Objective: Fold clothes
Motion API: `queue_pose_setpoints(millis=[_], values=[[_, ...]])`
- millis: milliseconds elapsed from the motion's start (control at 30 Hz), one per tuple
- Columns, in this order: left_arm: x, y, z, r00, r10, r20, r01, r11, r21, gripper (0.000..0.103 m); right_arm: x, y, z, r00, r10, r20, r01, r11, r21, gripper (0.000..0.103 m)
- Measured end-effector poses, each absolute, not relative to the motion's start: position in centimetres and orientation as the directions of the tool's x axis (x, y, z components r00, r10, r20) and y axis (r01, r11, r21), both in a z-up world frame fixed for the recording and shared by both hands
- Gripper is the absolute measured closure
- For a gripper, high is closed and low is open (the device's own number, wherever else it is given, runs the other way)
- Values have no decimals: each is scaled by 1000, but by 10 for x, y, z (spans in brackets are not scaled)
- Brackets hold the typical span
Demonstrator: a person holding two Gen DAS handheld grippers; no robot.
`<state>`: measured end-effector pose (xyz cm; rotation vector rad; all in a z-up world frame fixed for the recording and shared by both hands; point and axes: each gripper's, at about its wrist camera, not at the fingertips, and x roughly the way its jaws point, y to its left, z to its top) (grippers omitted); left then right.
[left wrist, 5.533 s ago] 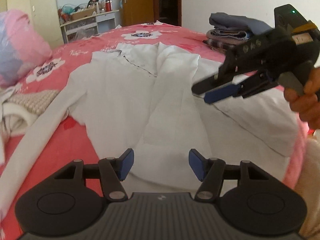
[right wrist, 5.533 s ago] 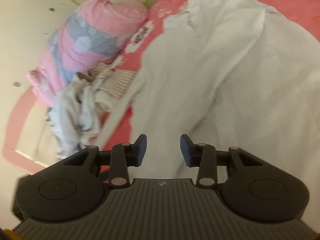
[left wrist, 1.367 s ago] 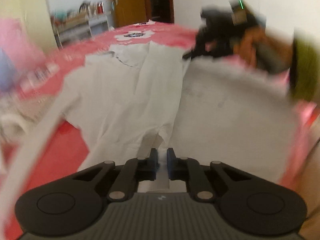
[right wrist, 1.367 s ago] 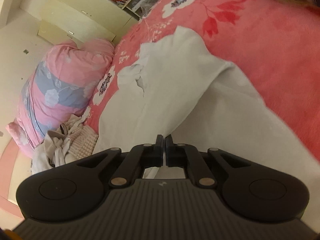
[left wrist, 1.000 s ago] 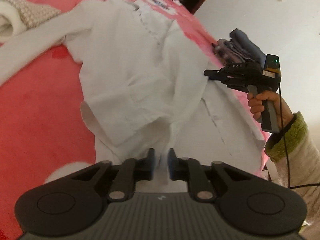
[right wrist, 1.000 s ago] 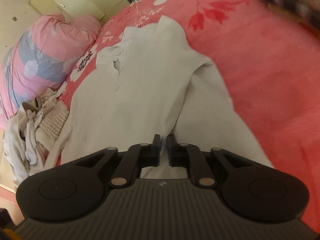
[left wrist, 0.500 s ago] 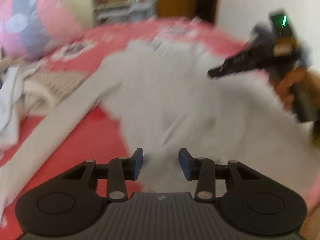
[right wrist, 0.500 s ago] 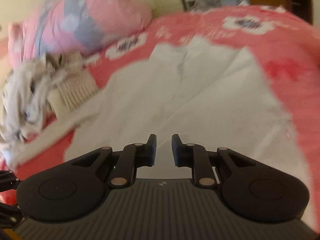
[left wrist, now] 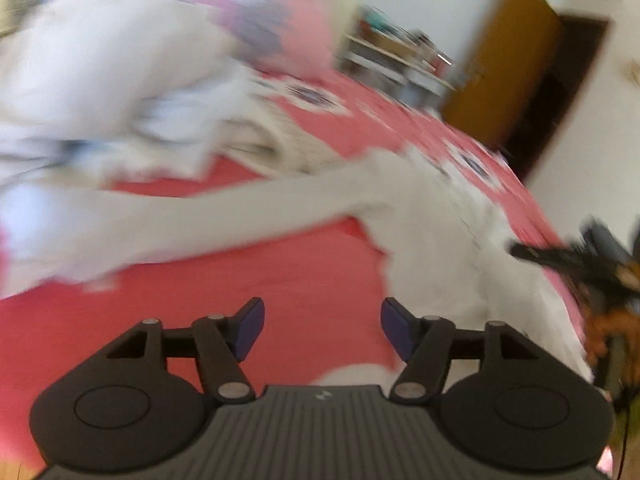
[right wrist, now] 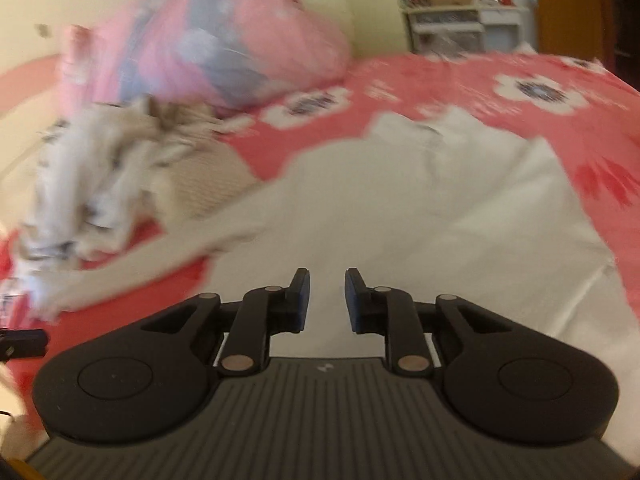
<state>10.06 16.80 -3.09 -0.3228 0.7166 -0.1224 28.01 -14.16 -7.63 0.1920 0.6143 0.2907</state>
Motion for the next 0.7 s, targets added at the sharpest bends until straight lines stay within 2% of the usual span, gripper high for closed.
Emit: queue_pose_setpoints(millis=[100,167,267,333,433,567,700], values=[[81,215,-29,776,-105,-622,-139,933,-332,27,259,-116,-74,747,413,-521,-301,909,289,81],[78,237,-36,780,-33,-625,-212,925,-314,27,252,-96,-86,709,436,-554,-336,900,278,81],[85,261,-53,773,37,-633,-263,927,-267,27,251,-78,-105,671,393,-628,-298,919,257,81],[91,272,-59,773,97,-627,-310,920,-240,27,244,-78,-104,669,425,-610,-287,905,315,80],[90,266,-60,809,171,-562,-258,963,-78,27,226,-75,-93,686,423,-592,-287,905,314,80],[90,243,-64,856,164,-491,-90,981,171,27,202,-79,-83,706,392,-591,-277,919,279,80],[96,218,-79,881,124,-456,79,912,402,29,191,-80,-82,695,380,-610,-262,924,277,80]])
